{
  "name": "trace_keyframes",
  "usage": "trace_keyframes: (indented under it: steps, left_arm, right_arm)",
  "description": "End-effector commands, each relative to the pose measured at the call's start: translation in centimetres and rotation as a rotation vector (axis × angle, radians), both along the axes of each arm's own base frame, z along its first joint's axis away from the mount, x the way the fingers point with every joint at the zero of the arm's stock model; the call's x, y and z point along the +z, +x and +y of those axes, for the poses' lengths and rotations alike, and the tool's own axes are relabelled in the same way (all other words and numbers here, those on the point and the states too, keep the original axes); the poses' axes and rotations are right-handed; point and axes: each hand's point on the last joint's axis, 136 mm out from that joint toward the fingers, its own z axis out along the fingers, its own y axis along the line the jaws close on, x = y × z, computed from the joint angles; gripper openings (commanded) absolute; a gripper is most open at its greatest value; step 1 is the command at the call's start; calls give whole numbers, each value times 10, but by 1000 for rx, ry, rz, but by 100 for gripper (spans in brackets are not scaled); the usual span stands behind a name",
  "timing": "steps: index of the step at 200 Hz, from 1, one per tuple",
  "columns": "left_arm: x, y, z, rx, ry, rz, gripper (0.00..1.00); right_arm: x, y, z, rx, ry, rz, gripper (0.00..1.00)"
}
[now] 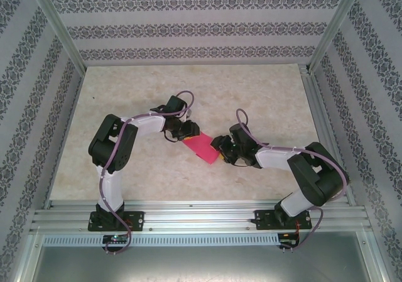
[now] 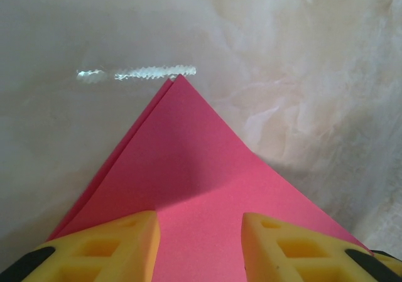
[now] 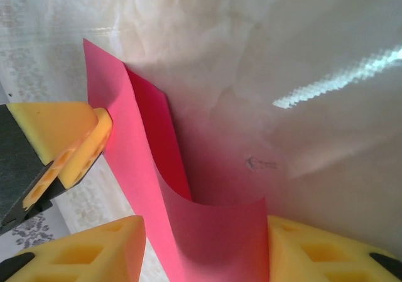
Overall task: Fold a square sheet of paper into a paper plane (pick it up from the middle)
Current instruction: Third fold the triangle at the center of the table.
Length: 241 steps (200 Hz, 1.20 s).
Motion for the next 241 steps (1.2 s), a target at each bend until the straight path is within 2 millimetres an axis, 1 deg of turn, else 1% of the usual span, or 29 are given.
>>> trace_keyframes:
  steps: [1, 19, 34, 43, 46, 50, 58, 77, 100, 107, 119, 134, 143, 154, 165, 178, 185, 189, 201, 213, 222, 241]
  left_arm:
    - [-17, -17, 7, -18, 57, 43, 42]
    - [-16, -17, 8, -16, 57, 44, 42]
    - [-14, -17, 7, -19, 55, 41, 42]
    - [-13, -16, 7, -18, 53, 39, 42]
    - [-13, -16, 7, -17, 53, 39, 42]
    - [-13, -17, 7, -19, 53, 38, 42]
    - [-13, -16, 7, -21, 53, 36, 42]
    - [-12, -16, 7, -20, 53, 36, 42]
    - [-11, -16, 6, -21, 52, 35, 42]
    - [-11, -16, 6, -19, 52, 35, 41]
    - [-10, -17, 7, -18, 53, 35, 41]
    - [-11, -16, 7, -17, 51, 36, 41]
    - [-9, -16, 6, -18, 47, 33, 41]
    - [-7, -16, 5, -17, 41, 29, 41]
    - [-5, -15, 5, -15, 35, 28, 41]
    - [-3, -15, 3, -18, 27, 23, 41]
    - [-1, -14, 3, -17, 25, 20, 41]
    - [-1, -14, 3, -16, 23, 23, 41]
    - [0, -13, 2, -16, 18, 19, 42]
    - [0, -13, 2, -15, 19, 19, 41]
    - [0, -13, 2, -13, 18, 20, 42]
    - [1, -12, 0, -11, 8, 21, 42]
  right_arm:
    - [12, 9, -1, 8, -46, -58, 50]
    - [19, 11, -1, 2, -38, -85, 50]
    - [27, 12, -6, -12, -49, -117, 54]
    - [27, 11, -8, -8, -62, -113, 55]
    - [28, 11, -9, -8, -63, -119, 54]
    - [30, 11, -10, -8, -60, -134, 51]
    - [32, 11, -10, -14, -53, -145, 49]
    - [32, 11, -9, -8, -38, -138, 53]
    - [30, 9, -6, -2, -23, -137, 52]
    - [29, 9, -6, -1, -25, -132, 51]
    - [28, 7, -8, 6, -57, -132, 48]
    - [27, 2, -13, 41, -151, -122, 47]
    - [26, 0, -17, 59, -208, -115, 42]
    - [25, -4, -20, 83, -245, -114, 39]
    - [24, -5, -20, 95, -255, -115, 32]
    - [23, -6, -18, 110, -250, -116, 29]
    - [25, -5, -16, 120, -249, -124, 22]
    - [25, -5, -15, 125, -251, -126, 20]
    - [24, -5, -14, 137, -256, -125, 21]
    - [25, -4, -8, 168, -249, -137, 13]
    - [23, -5, -9, 176, -268, -124, 15]
    - [25, -5, -4, 224, -314, -159, 12]
